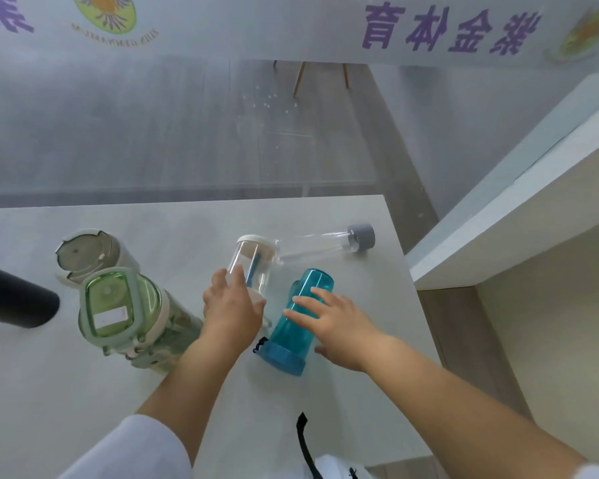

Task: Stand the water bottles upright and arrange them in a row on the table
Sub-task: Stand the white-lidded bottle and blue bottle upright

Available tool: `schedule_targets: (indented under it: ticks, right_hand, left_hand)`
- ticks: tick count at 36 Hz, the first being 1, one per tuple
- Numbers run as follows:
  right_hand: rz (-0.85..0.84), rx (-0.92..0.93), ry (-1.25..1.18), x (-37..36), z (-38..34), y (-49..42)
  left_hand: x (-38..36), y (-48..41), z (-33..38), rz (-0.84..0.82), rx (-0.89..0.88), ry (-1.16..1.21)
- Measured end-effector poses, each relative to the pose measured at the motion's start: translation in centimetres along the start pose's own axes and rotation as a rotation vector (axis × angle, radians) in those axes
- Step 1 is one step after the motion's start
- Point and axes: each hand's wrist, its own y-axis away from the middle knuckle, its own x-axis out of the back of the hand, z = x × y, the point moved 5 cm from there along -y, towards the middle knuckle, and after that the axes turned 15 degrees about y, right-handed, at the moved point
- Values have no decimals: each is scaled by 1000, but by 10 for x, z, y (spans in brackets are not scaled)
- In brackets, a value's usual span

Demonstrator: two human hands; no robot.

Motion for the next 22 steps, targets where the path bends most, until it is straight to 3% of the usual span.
schedule_targets:
  ticks: [5, 10, 22]
  right_hand:
    - [28, -58, 18, -9, 4, -3]
    - [192, -171, 18, -21, 14, -2]
    - [169, -219, 97, -34, 40, 22]
  left_hand:
    - [-2, -4, -6, 36, 26, 35]
    - [-5, -6, -8, 30, 60, 61]
    - [0, 6, -3, 108, 57, 132]
